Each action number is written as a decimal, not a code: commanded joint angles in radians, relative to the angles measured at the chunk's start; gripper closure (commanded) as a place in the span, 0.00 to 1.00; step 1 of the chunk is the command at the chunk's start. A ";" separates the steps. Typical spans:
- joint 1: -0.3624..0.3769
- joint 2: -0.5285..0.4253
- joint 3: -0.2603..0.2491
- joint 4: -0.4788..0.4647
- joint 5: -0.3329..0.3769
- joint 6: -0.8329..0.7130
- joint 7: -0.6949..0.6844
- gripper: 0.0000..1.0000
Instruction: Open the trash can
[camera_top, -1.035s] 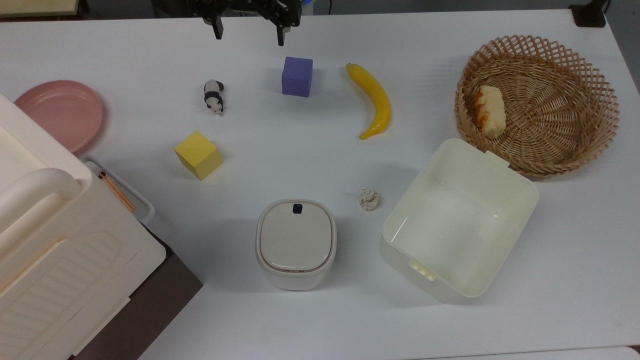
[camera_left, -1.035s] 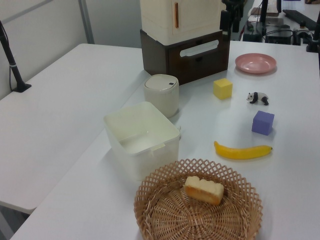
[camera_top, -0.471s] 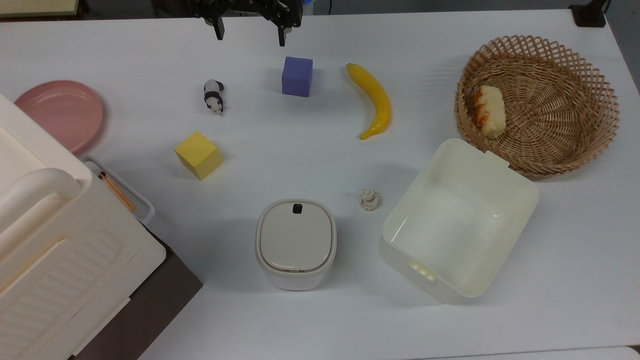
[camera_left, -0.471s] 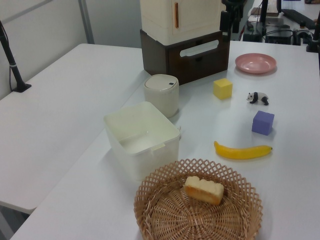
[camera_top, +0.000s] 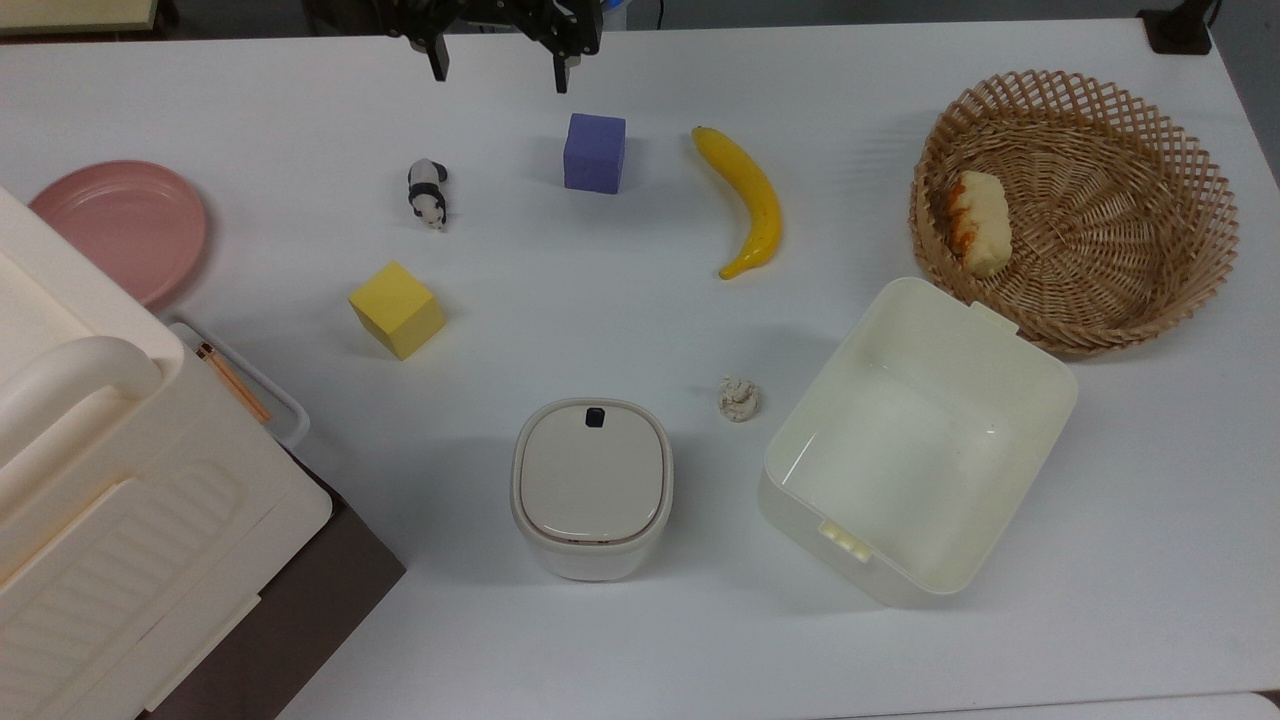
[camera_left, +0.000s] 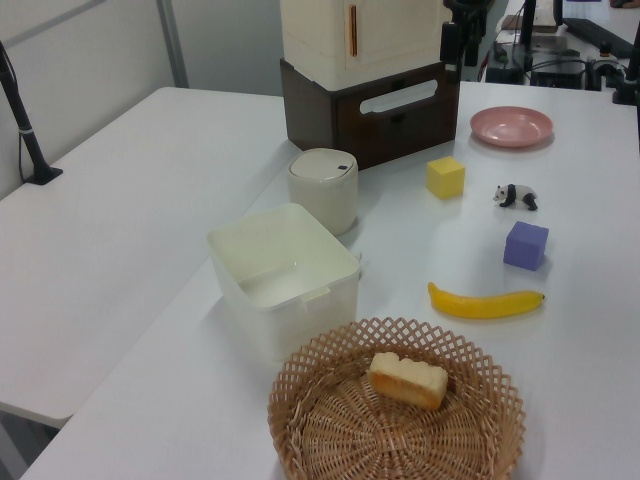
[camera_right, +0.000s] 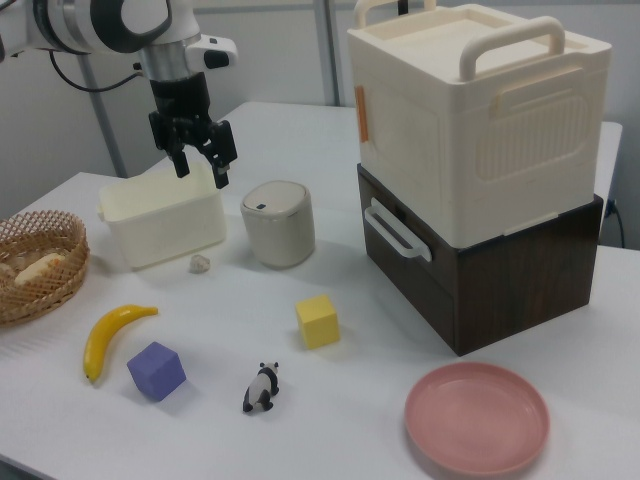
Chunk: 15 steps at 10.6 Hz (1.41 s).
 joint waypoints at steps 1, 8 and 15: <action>0.012 -0.021 -0.003 -0.031 0.006 0.009 -0.085 0.58; 0.084 -0.013 -0.007 -0.039 0.029 0.091 -0.113 1.00; 0.081 0.075 -0.007 -0.039 0.094 0.656 -0.035 1.00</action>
